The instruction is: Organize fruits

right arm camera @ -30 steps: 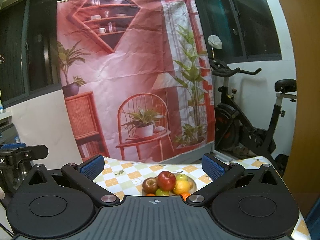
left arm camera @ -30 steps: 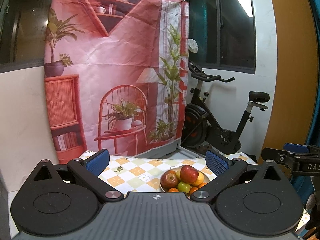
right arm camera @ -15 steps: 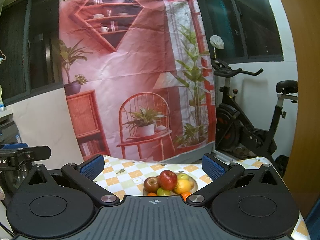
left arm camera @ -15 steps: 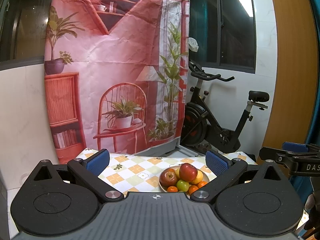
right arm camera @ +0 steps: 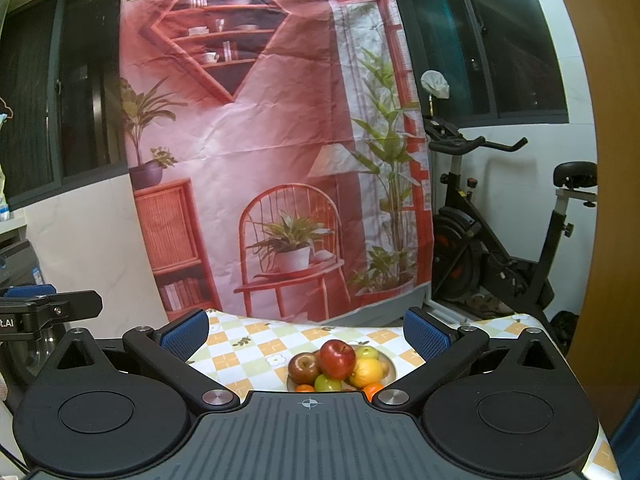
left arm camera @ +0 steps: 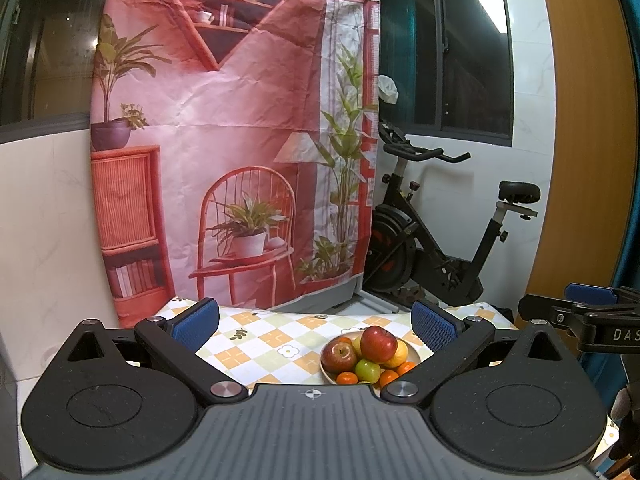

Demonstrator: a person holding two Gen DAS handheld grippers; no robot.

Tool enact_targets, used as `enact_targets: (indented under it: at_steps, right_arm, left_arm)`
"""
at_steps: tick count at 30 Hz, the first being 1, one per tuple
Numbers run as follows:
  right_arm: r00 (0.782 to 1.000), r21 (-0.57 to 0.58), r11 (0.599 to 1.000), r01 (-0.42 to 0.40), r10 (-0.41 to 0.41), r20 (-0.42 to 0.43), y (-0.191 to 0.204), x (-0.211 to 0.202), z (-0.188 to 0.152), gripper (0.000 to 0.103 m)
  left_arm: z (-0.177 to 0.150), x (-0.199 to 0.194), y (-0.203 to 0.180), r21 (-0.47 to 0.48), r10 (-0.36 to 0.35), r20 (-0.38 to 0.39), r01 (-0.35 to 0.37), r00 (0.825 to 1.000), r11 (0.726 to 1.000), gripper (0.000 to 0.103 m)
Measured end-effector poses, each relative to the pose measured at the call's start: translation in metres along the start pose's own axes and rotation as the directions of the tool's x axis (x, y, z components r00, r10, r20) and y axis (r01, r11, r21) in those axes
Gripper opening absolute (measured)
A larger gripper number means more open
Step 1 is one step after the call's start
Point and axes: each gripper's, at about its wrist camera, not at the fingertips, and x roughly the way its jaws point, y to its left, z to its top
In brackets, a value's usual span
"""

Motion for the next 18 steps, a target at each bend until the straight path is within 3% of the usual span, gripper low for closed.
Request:
enact_targets:
  at_steps: [18]
  right_arm:
    - [1.0, 0.0, 1.0, 0.0, 0.0, -0.002, -0.0002, -0.0001, 0.0001, 0.103]
  left_arm:
    - [-0.0004, -0.0019, -0.0001, 0.002, 0.012, 0.007, -0.012, 1.0, 1.0, 0.103]
